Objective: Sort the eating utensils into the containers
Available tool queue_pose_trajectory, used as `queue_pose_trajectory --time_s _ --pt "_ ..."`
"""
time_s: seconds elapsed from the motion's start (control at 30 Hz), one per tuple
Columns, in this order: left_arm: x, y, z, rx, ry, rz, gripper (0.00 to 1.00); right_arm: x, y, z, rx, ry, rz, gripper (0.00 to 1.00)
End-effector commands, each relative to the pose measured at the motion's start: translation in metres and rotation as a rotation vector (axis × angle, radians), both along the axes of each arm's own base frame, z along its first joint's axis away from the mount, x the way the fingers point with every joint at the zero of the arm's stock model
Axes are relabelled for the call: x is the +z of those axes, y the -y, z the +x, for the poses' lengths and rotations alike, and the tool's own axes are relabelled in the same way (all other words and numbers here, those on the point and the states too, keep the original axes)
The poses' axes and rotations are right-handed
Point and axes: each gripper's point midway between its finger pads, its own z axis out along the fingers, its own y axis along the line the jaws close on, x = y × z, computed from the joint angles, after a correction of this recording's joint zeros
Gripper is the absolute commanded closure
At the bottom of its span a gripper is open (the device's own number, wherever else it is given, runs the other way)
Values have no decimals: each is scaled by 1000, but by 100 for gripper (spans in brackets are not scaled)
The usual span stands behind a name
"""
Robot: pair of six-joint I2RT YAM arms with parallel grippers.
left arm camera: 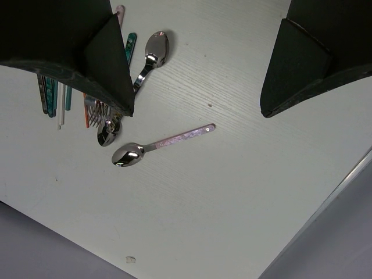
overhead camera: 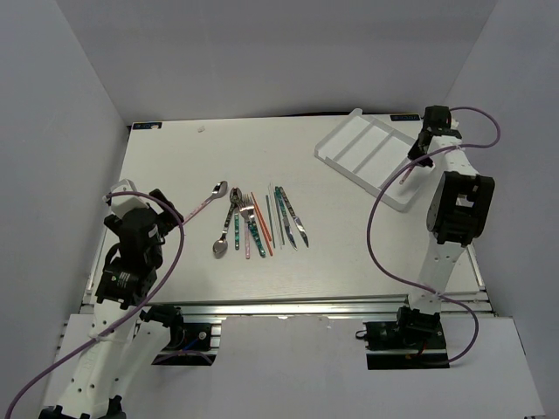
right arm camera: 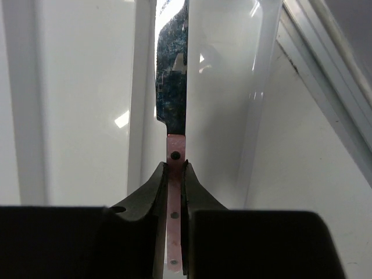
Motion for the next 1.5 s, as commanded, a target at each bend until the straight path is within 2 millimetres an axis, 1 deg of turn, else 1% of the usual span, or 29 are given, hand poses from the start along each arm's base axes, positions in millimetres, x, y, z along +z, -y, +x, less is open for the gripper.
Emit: queue_pose_trajectory --time_s 0.0,0.03,0.2,0.27,0.37,0.4,0.47,0.5,0.53,0.57,0.67,0.7,0.77,0.8,0.87,0.9,0.93,0.97,1.0,1.07,1.1,1.13,1.17,1.2,1.3,1.33,1.37,1.4,1.47 --pt "7 4 1 -23 28 -5 2 13 -2 2 1 22 22 100" --pt "7 3 1 -20 28 -4 2 2 -1 -4 -5 9 42 100" --pt "7 3 1 -20 28 -3 2 -11 -7 -5 11 -2 104 100" --pt "7 4 1 -22 27 -3 2 -11 -7 -7 14 -16 107 91" --pt "7 3 1 -17 27 -3 2 -3 -8 -11 18 -9 108 65" --pt "7 3 1 -20 27 -3 2 8 -9 -13 20 11 108 54" --pt "6 3 1 -17 24 -2 2 17 -16 -16 36 34 126 52" --pt "6 2 1 -14 21 0 2 33 -22 -16 56 68 136 51" --pt "6 2 1 -14 21 0 2 39 -25 -17 65 79 135 50" --pt "5 2 1 -12 18 1 2 50 -29 -19 77 99 131 48" --pt "5 1 1 -6 18 2 2 65 -60 -25 165 101 103 47" --pt "6 1 1 -5 19 2 2 63 -85 -29 220 85 85 47" --pt "5 0 1 0 17 4 2 66 -120 -39 317 64 47 46" --pt "6 0 1 2 20 5 2 56 -157 -52 401 34 25 46" --pt "4 -1 1 7 12 7 2 48 -192 -68 498 11 -11 43" --pt "4 -1 1 8 11 6 2 47 -223 -81 562 6 -34 40" --pt "3 -1 2 6 8 6 2 37 -237 -90 595 -5 -39 40" --pt "2 0 2 4 3 8 2 36 -251 -96 618 4 -34 40" --pt "1 0 3 3 0 9 2 33 -273 -106 664 6 -29 39" --pt "1 1 4 -2 -3 9 2 26 -297 -112 702 14 -16 41" --pt "0 1 4 -2 -7 10 2 23 -316 -119 740 16 -12 42" --pt "1 1 5 -2 -6 9 2 22 -325 -120 756 16 -13 42" --pt "-1 1 5 -2 -10 11 2 16 -336 -118 776 1 -17 44" --pt "-1 1 5 -2 -10 11 2 12 -348 -121 798 -10 -34 44" --pt "0 1 4 -1 -6 10 2 -6 -367 -120 833 -59 -63 46" --pt "0 1 4 -1 -6 10 2 -9 -370 -120 841 -69 -66 47" --pt "0 1 4 -1 -6 10 2 -20 -373 -120 847 -89 -70 50" --pt "0 2 4 -4 -6 9 2 -21 -379 -120 856 -86 -75 50" --pt "-2 2 6 -8 -11 10 2 -31 -383 -121 864 -101 -89 51"
